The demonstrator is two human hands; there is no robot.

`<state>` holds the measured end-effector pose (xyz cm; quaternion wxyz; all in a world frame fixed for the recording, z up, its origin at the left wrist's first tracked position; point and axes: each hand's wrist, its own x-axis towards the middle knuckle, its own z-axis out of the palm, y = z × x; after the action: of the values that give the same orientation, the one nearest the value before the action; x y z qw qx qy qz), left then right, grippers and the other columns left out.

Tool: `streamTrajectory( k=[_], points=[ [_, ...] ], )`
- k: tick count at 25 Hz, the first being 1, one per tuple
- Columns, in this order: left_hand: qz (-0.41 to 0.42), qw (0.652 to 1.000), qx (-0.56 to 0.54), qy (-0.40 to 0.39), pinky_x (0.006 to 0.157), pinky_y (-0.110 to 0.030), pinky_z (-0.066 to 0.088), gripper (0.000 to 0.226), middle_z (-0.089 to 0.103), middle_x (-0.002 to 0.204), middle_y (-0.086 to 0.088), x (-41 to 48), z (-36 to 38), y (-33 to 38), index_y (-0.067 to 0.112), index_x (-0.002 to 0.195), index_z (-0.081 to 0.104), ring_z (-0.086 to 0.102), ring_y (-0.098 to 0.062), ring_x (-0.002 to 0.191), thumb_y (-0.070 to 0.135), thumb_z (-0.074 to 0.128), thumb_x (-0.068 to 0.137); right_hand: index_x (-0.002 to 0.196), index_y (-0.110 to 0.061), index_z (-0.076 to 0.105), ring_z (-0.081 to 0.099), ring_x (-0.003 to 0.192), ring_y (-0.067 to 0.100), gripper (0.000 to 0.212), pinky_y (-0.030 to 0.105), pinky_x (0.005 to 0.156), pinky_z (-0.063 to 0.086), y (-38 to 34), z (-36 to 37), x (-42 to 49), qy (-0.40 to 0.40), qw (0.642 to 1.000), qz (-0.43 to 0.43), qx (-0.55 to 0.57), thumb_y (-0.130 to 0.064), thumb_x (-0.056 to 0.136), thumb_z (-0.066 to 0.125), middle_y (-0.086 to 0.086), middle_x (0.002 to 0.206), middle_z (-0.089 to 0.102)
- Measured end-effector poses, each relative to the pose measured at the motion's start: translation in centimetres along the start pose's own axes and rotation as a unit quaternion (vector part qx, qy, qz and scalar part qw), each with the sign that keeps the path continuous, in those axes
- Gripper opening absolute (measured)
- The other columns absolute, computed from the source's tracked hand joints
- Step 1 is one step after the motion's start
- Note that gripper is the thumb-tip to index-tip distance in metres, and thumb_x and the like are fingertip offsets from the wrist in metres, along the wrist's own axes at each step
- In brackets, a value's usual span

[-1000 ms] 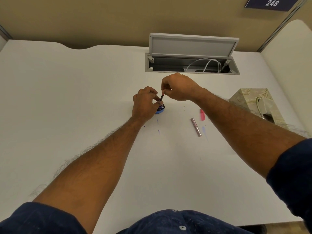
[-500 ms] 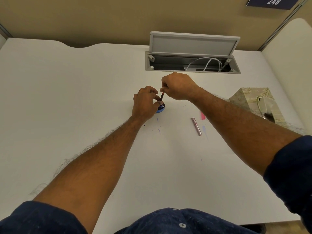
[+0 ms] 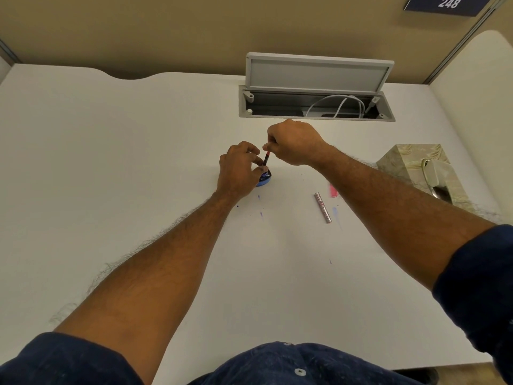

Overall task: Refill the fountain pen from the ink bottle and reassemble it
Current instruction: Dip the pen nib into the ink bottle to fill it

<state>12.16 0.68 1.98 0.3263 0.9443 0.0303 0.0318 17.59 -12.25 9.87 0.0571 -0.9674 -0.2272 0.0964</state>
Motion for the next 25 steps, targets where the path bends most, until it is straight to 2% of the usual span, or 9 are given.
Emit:
streamTrajectory(
  k=[6,9,13,17,21,25],
  points=[
    [0.015,1.000,-0.010,0.005,0.097,-0.035,0.032,0.025,0.060,0.124,-0.002,-0.1,-0.2,-0.1,0.012,0.099,0.074,0.050,-0.019,0.117,0.031,0.070,0.084,0.110,-0.009,0.066,0.055,0.086,0.016,0.036,0.028,0.076,0.044,0.7,0.7,-0.2,0.004,0.993,0.037,0.112,-0.040,0.093,0.059,0.008,0.107,0.067],
    [0.026,1.000,-0.014,0.010,0.097,-0.035,0.032,0.026,0.061,0.123,-0.002,-0.2,-0.2,-0.2,0.012,0.100,0.074,0.051,-0.019,0.117,0.033,0.068,0.085,0.111,-0.008,0.067,0.058,0.087,0.015,0.032,0.026,0.079,0.047,0.9,1.8,-0.9,-0.004,0.984,0.044,0.171,-0.034,0.092,0.063,0.009,0.111,0.068],
    [0.027,0.999,-0.029,0.025,0.096,-0.036,0.033,0.025,0.062,0.121,-0.003,-0.3,-0.2,-0.2,0.012,0.099,0.074,0.052,-0.020,0.115,0.032,0.069,0.084,0.108,-0.008,0.069,0.058,0.085,0.013,0.024,0.027,0.083,0.051,0.4,2.9,-1.5,0.046,0.976,0.038,0.212,-0.026,0.092,0.063,0.009,0.106,0.070],
    [0.026,0.999,-0.033,0.029,0.096,-0.036,0.035,0.026,0.063,0.120,-0.003,-0.4,-0.1,-0.3,0.013,0.099,0.074,0.053,-0.020,0.114,0.033,0.070,0.083,0.106,-0.008,0.070,0.058,0.083,0.011,0.024,0.023,0.080,0.046,0.3,3.2,-1.7,0.067,0.971,0.040,0.227,-0.026,0.093,0.062,0.009,0.104,0.072],
    [0.042,0.998,-0.043,0.026,0.092,-0.034,0.035,0.036,0.062,0.120,-0.003,-0.6,-0.1,-0.5,0.014,0.107,0.070,0.053,-0.019,0.113,0.038,0.071,0.080,0.106,-0.005,0.070,0.059,0.082,0.014,0.024,0.026,0.082,0.050,0.6,3.6,-2.1,0.097,0.960,0.058,0.255,-0.024,0.092,0.063,0.011,0.101,0.072],
    [0.061,0.994,-0.083,0.049,0.095,-0.040,0.044,0.038,0.062,0.119,-0.001,-1.2,-0.5,-1.3,0.016,0.114,0.066,0.055,-0.018,0.113,0.031,0.069,0.080,0.100,-0.006,0.072,0.067,0.082,0.020,0.020,0.037,0.084,0.058,1.2,4.5,-2.7,0.132,0.922,0.109,0.348,-0.022,0.090,0.066,0.009,0.094,0.073]
  ],
)
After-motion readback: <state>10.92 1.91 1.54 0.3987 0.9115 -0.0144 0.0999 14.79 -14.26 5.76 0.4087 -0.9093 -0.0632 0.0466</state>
